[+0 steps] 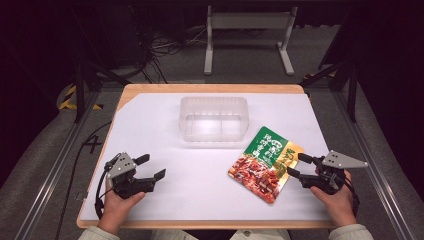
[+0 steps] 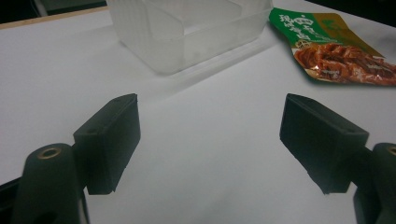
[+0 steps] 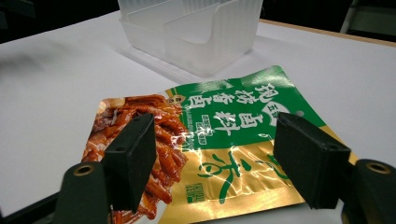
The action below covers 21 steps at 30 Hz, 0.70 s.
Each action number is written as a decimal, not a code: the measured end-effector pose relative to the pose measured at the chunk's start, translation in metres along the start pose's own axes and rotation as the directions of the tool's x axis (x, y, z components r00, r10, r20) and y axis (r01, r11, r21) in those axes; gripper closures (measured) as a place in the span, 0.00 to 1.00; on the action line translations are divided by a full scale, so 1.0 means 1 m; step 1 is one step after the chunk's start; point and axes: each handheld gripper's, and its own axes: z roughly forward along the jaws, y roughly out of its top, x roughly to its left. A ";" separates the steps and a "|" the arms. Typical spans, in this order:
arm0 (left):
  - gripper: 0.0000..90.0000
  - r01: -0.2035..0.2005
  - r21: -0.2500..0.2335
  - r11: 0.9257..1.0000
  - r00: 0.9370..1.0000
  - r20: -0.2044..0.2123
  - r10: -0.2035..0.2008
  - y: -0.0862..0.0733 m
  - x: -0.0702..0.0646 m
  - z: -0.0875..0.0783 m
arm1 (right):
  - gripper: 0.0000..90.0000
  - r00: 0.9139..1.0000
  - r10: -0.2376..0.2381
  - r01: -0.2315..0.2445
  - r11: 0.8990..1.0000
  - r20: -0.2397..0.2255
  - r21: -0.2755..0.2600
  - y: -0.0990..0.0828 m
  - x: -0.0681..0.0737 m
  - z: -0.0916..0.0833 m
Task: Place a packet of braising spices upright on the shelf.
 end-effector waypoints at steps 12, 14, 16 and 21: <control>0.23 -0.005 -0.003 1.000 0.999 -0.036 0.005 0.003 0.010 0.003 | 0.32 1.000 -0.017 0.017 1.000 0.004 -0.001 0.014 0.000 -0.003; 0.23 -0.003 -0.002 1.000 0.999 -0.035 0.003 0.003 0.010 0.004 | 0.32 1.000 -0.020 0.020 1.000 0.007 -0.001 0.018 0.000 -0.004; 0.23 0.006 -0.004 1.000 1.000 -0.029 -0.006 0.003 0.011 0.004 | 0.31 1.000 -0.020 0.020 1.000 0.009 -0.002 0.023 -0.001 -0.006; 0.23 0.019 -0.008 1.000 1.000 -0.021 -0.019 0.003 0.010 0.004 | 0.26 0.999 -0.002 0.003 1.000 -0.048 0.011 0.038 -0.009 -0.002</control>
